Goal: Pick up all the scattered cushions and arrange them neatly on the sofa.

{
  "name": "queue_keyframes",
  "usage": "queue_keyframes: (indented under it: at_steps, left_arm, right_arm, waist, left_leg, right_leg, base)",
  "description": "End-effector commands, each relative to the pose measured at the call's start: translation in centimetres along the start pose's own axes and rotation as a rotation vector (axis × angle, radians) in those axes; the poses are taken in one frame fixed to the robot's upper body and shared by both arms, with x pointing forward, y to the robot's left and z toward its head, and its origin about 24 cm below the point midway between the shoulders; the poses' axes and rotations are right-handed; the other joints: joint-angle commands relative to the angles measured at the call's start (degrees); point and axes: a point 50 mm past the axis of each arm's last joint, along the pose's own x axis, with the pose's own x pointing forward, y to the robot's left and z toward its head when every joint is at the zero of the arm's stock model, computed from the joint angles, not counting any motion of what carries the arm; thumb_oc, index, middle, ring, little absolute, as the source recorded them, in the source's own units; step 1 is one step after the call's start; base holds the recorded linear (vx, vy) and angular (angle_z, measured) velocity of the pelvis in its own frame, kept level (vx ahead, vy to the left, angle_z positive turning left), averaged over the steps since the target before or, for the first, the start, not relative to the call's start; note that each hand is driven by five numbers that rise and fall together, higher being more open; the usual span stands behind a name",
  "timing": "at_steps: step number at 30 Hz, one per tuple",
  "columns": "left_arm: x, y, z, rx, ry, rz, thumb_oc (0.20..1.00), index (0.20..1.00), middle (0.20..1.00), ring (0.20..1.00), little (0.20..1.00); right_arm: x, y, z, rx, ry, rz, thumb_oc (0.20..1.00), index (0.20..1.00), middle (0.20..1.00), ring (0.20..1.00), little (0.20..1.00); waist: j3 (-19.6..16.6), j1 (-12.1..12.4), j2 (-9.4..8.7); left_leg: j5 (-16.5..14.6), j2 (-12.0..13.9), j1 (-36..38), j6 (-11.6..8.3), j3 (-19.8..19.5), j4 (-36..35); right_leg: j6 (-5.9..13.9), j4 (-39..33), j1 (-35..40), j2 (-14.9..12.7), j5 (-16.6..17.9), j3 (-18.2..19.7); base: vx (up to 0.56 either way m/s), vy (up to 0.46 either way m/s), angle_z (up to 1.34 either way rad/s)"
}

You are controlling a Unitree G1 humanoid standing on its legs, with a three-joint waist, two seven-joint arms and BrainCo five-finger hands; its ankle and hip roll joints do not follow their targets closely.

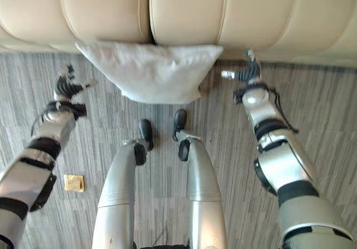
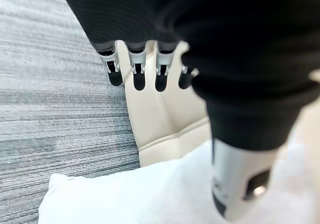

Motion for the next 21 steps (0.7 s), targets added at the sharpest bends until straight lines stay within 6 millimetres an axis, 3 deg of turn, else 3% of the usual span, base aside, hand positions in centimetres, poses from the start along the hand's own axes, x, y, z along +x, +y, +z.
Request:
queue_keyframes:
  at_steps: [1,2,4,5,6,7,8,9,12,21]
  left_arm:
    - [-1.3,-1.7,-2.3,-0.002,0.030,-0.029,1.000,1.000,1.000,1.000,1.000]
    - [-1.3,-1.7,-2.2,-0.002,0.028,-0.028,1.000,1.000,1.000,1.000,1.000]
    - [-0.9,-3.3,-0.5,-0.001,-0.013,-0.061,1.000,1.000,1.000,1.000,1.000]
    - [-0.8,-5.0,1.2,0.009,-0.070,-0.095,1.000,1.000,1.000,1.000,1.000]
    - [-0.8,-5.6,1.8,0.003,-0.090,-0.106,0.432,0.432,0.432,0.432,0.432]
    - [-0.9,-6.2,2.6,-0.008,-0.124,-0.113,0.200,0.200,0.200,0.200,0.200]
    - [-0.9,-6.2,2.6,-0.008,-0.123,-0.113,0.200,0.200,0.200,0.200,0.200]
    - [-1.4,-7.2,4.2,-0.042,-0.205,-0.129,0.200,0.200,0.200,0.200,0.200]
    - [-2.5,-8.0,5.4,-0.072,-0.308,-0.154,0.200,0.200,0.200,0.200,0.200]
    - [-7.2,-9.3,3.5,-0.163,-0.403,-0.213,0.200,0.200,0.200,0.200,0.200]
  right_arm:
    - [-2.1,3.8,-3.7,0.080,0.096,0.053,1.000,1.000,1.000,1.000,1.000]
    - [-2.0,3.7,-3.7,0.081,0.095,0.052,1.000,1.000,1.000,1.000,1.000]
    - [-2.3,6.0,-2.3,0.106,0.067,0.108,1.000,1.000,1.000,1.000,1.000]
    - [-3.0,8.7,-0.9,0.128,0.032,0.183,0.322,0.322,0.322,0.322,0.322]
    - [-3.4,9.7,-0.4,0.148,0.012,0.215,0.200,0.200,0.200,0.200,0.200]
    - [-3.7,10.5,0.4,0.171,-0.020,0.241,0.200,0.200,0.200,0.200,0.200]
    - [-3.7,10.5,0.4,0.171,-0.019,0.241,0.200,0.200,0.200,0.200,0.200]
    - [-4.5,11.8,1.5,0.216,-0.078,0.284,0.200,0.200,0.200,0.200,0.200]
    - [-5.5,12.2,2.9,0.249,-0.193,0.327,0.200,0.200,0.200,0.200,0.200]
    - [-8.8,10.1,2.6,0.296,-0.402,0.330,0.200,0.200,0.200,0.200,0.200]
  waist:
    - [-11.5,-0.6,2.61]
    - [-11.5,-0.6,2.60]
    - [-11.5,-0.5,2.79]
    - [-11.1,-0.2,3.04]
    - [-11.2,-0.2,3.16]
    - [-11.3,-0.1,3.30]
    - [-11.3,-0.1,3.32]
    - [-11.6,0.0,3.39]
    - [-12.1,-0.1,3.36]
    - [-13.5,-0.8,2.63]
  left_leg:
    - [-2.0,0.3,-1.3,-2.59,-3.0,-1.0]
    - [-2.0,0.3,-1.5,-2.59,-3.0,-0.8]
    - [-2.1,0.0,-3.1,-2.44,-3.4,-0.1]
    - [-2.0,-0.2,-4.5,-2.32,-3.7,0.6]
    - [-2.0,-0.2,-4.9,-2.26,-3.8,0.8]
    - [-1.8,-0.3,-5.2,-2.28,-3.8,0.9]
    - [-1.8,-0.3,-5.3,-2.28,-3.8,1.0]
    - [-1.4,-0.6,-5.0,-2.40,-4.0,0.4]
    - [-0.7,-0.9,-3.9,-2.71,-4.0,-1.0]
    - [1.4,0.5,8.8,-3.84,-3.9,-12.4]
  right_leg:
    - [9.47,2.4,1.2,-3.7,-9.0,6.0]
    - [9.47,2.6,1.0,-3.8,-9.0,6.1]
    - [9.22,3.3,-0.5,-3.8,-9.3,6.0]
    - [9.03,4.3,-1.8,-3.7,-9.2,6.0]
    - [8.97,4.5,-2.2,-3.7,-9.1,6.0]
    - [9.00,4.6,-2.5,-3.8,-8.9,5.8]
    - [9.00,4.6,-2.5,-3.8,-8.9,5.8]
    - [9.00,4.2,-2.3,-3.7,-8.7,5.6]
    - [9.15,2.8,-1.0,-3.4,-8.0,5.5]
    - [10.95,-7.5,10.7,-2.8,-4.7,4.9]
  base:
    - [0.00,-0.013,0.09]
    - [-0.01,-0.018,0.12]
    - [-0.01,-0.024,0.06]
    - [0.00,0.000,0.00]
    - [0.00,0.000,0.00]
    - [0.00,0.000,0.00]
    - [0.00,0.000,0.00]
    - [-0.02,-0.032,-0.04]
    - [-0.03,-0.010,0.03]
    - [-0.02,0.006,0.02]
